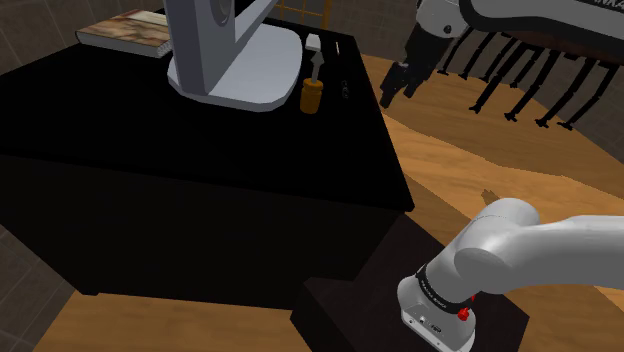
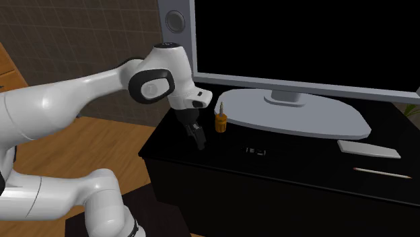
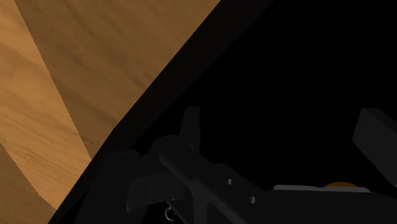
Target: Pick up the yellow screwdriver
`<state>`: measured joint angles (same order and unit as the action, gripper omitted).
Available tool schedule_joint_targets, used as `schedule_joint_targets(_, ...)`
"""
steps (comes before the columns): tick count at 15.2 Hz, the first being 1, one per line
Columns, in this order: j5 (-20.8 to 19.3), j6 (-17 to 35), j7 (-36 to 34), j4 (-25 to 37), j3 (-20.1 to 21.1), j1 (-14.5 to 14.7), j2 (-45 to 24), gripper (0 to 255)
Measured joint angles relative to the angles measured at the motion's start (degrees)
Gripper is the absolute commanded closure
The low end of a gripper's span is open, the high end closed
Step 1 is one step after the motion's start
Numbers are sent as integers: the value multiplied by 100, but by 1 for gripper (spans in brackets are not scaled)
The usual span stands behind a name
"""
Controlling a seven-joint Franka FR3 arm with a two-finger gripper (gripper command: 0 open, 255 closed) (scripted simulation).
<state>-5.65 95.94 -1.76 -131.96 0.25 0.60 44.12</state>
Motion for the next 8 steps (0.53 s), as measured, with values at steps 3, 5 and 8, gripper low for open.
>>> schedule_joint_targets(3,56,-119,-196,307,130,-9,-340,0)
schedule_joint_targets(5,104,-223,-451,783,273,-44,-932,0)
schedule_joint_targets(8,169,-571,-907,1637,520,-81,-1812,0)
